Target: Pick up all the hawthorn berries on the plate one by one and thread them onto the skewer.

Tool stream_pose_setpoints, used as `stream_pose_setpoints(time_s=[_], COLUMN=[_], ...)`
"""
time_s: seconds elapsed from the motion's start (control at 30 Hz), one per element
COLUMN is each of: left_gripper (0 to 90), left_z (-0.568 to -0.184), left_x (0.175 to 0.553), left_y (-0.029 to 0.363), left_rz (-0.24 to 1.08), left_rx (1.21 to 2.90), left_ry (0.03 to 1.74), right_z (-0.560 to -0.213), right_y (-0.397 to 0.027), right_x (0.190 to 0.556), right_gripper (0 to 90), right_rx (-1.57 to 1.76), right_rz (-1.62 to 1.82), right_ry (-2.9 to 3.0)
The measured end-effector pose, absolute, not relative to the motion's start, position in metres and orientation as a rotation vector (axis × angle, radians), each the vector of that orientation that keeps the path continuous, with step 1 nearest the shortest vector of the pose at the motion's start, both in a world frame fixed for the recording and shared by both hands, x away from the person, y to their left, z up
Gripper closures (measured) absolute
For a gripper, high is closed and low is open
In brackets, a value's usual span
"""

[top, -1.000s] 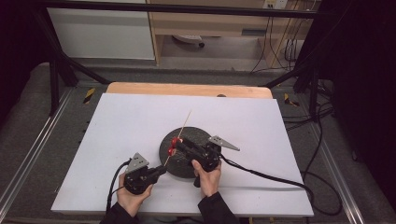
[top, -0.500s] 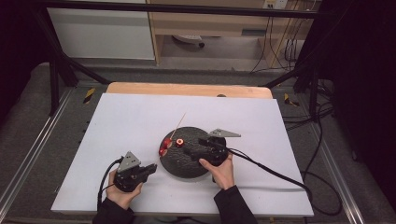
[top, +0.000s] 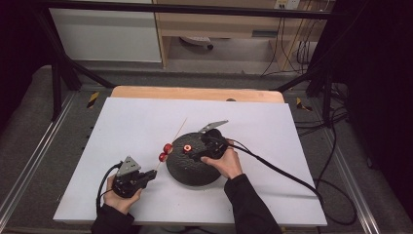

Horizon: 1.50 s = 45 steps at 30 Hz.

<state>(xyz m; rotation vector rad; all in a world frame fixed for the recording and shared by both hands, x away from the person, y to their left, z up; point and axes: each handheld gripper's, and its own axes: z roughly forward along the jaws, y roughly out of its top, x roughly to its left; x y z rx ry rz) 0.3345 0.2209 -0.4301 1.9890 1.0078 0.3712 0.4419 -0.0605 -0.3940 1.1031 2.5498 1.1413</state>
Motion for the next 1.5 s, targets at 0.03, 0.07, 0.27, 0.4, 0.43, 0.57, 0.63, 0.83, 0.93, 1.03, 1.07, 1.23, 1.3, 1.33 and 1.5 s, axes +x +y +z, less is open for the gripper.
stream_pose_setpoints(time_s=[0.03,0.07,0.27,0.4,0.43,0.57,0.63,0.83,0.93,1.03,1.07,1.23,1.3,1.33,1.5], left_gripper=[88.5,88.4,88.5,88.5,88.5,88.5,88.5,88.5,88.5,88.5,88.5,88.5,88.5,88.5,88.5], left_z=[-0.43,-0.431,-0.431,-0.432,-0.432,-0.432,-0.432,-0.432,-0.432,-0.432,-0.432,-0.432,-0.432,-0.432,-0.432], left_x=[0.335,0.335,0.337,0.338,0.338,0.338,0.338,0.339,0.338,0.338,0.338,0.338,0.338,0.338,0.338], left_y=[0.221,0.222,0.225,0.226,0.226,0.227,0.227,0.227,0.227,0.227,0.226,0.226,0.226,0.226,0.226], left_rz=[0.371,0.372,0.374,0.377,0.375,0.375,0.375,0.373,0.373,0.373,0.373,0.374,0.375,0.375,0.376], left_rx=[1.99,1.991,1.985,1.984,1.982,1.985,1.986,1.981,1.984,1.981,1.982,1.988,1.988,1.989,1.984], left_ry=[1.011,1.012,1.026,1.034,1.035,1.036,1.038,1.041,1.038,1.04,1.038,1.034,1.034,1.033,1.034], right_z=[-0.394,-0.394,-0.398,-0.403,-0.404,-0.407,-0.409,-0.413,-0.414,-0.415,-0.416,-0.415,-0.415,-0.414,-0.411], right_y=[-0.057,-0.054,-0.039,-0.031,-0.029,-0.023,-0.02,-0.014,-0.012,-0.012,-0.012,-0.012,-0.013,-0.013,-0.014], right_x=[0.445,0.447,0.465,0.474,0.476,0.484,0.487,0.493,0.495,0.497,0.497,0.497,0.497,0.497,0.497], right_gripper=[21.8,23.0,30.3,36.5,37.9,43.5,45.7,52.6,56.0,59.6,60.1,60.6,60.8,61.0,61.7], right_rx=[1.086,1.068,1.015,0.981,0.979,0.971,0.96,0.925,0.934,0.935,0.938,0.964,0.971,0.978,1.04], right_rz=[1.106,1.075,0.948,0.885,0.879,0.879,0.864,0.839,0.845,0.832,0.828,0.818,0.802,0.791,0.794], right_ry=[2.576,2.59,2.663,2.716,2.72,2.755,2.769,2.788,2.789,2.8,2.803,2.817,2.824,2.827,2.834])
